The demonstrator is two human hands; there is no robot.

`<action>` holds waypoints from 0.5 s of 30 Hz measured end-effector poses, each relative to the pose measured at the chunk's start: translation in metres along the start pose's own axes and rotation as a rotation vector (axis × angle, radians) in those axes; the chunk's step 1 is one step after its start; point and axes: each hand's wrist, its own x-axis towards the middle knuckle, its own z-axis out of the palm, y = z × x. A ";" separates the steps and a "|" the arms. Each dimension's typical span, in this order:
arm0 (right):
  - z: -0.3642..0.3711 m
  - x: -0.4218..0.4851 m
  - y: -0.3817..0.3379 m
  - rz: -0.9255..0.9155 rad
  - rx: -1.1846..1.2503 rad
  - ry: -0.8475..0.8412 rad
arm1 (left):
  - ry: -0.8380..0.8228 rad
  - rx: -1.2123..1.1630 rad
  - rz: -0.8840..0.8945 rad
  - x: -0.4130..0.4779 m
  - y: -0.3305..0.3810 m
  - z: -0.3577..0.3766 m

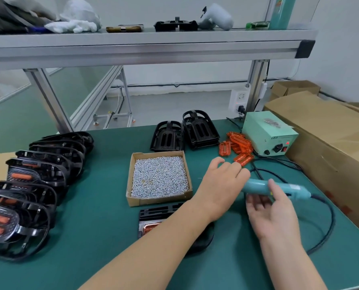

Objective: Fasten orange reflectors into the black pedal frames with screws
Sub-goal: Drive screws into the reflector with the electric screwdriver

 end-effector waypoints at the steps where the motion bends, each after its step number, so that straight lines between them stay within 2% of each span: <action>1: 0.006 0.001 0.001 -0.018 0.026 -0.012 | 0.040 0.020 -0.006 -0.001 0.003 -0.002; 3: 0.021 0.002 0.004 -0.023 0.039 -0.075 | 0.093 0.034 -0.047 -0.002 0.003 -0.005; 6: 0.039 0.003 0.016 -0.013 -0.066 -0.146 | 0.092 0.030 -0.172 -0.003 -0.004 -0.013; 9: 0.051 0.008 0.030 -0.130 -0.163 -0.075 | -0.039 0.021 -0.210 -0.005 -0.018 -0.020; 11: 0.057 0.015 0.036 -0.189 -0.177 -0.021 | -0.133 -0.099 -0.273 -0.011 -0.031 -0.027; 14: 0.063 0.025 0.039 -0.220 -0.146 -0.006 | -0.070 -0.442 -0.603 -0.027 -0.066 -0.043; 15: 0.062 0.028 0.040 -0.226 -0.136 -0.008 | -0.082 -0.453 -0.699 -0.033 -0.081 -0.047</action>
